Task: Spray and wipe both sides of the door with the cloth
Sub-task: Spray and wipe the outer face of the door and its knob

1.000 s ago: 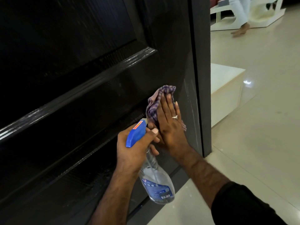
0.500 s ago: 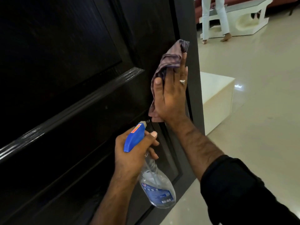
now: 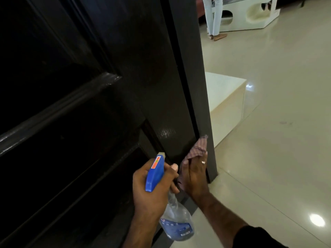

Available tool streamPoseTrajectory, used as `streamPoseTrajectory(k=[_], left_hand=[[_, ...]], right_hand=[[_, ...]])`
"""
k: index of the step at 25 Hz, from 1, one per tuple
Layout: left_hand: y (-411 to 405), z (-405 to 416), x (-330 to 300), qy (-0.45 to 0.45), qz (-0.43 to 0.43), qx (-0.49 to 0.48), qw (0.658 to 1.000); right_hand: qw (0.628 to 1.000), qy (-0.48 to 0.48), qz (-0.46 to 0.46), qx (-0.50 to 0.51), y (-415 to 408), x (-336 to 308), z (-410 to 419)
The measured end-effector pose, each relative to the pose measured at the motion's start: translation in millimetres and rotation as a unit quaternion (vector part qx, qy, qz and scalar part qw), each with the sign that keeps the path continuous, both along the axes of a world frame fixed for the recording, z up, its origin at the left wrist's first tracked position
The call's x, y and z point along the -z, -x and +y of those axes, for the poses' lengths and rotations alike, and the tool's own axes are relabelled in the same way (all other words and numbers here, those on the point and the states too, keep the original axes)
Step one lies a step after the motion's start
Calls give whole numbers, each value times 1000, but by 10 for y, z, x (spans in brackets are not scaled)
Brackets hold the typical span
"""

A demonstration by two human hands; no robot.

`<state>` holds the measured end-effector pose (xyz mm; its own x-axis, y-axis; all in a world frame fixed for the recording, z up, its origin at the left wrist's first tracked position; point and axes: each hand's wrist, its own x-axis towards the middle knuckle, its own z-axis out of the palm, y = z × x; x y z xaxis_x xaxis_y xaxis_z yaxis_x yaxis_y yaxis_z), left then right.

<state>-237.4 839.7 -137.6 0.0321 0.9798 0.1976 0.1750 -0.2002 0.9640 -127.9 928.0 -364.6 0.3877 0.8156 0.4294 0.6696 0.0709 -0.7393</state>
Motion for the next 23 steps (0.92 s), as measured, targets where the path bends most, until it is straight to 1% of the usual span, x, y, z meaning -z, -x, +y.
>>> streamPoseTrajectory(k=[1,2,4,5,6,7,8,9,11,12,14,15,16,17,18,19,21,23], left_hand=[[-27,-14,15,-3,0,-13,1000],[-66,-15,15,-4,-5,-25,1000],[-117,-10,-14,-9,-27,-50,998],[-139,31,-12,-17,-36,-60,997],[-158,91,17,-24,-35,-66,997],[-175,151,55,-30,-30,-66,997],[-186,190,86,-39,-22,-59,997],[-204,205,103,-54,-13,-47,997],[-224,202,148,-82,-13,-21,996],[-218,185,193,-82,-22,-13,996],[-163,151,324,-68,-43,-9,997],[-127,115,418,-60,-47,-9,997],[-83,60,519,-55,-42,-10,998],[-39,9,624,-51,-32,-13,998],[14,-50,740,-46,-25,-20,998],[58,-115,858,-37,-26,-32,998],[132,-188,1069,-20,-37,-59,997],[200,-216,1266,-16,-46,-71,996]], right_hand=[[999,-47,-13,-18,-32,-333,53],[992,-116,-18,-44,-104,-739,152],[965,-254,-34,-62,-311,-1675,311],[951,-298,-53,-57,-384,-2048,360],[946,-315,-57,-48,-399,-2321,382],[947,-314,-45,-43,-363,-2341,418],[953,-300,-17,-40,-335,-2229,411],[963,-269,9,-34,-292,-1986,365],[987,-145,70,-23,-176,-1173,189],[991,-78,107,-30,-132,-738,48],[982,36,180,-36,-36,-104,-212],[978,58,198,-33,4,91,-304],[973,81,215,-32,40,114,-371],[967,91,237,-28,61,7,-346],[968,74,240,-11,71,-203,-304],[973,36,228,-8,77,-513,-274],[980,-102,161,-50,90,-1166,-155],[964,-244,61,-88,-29,-1694,32]])
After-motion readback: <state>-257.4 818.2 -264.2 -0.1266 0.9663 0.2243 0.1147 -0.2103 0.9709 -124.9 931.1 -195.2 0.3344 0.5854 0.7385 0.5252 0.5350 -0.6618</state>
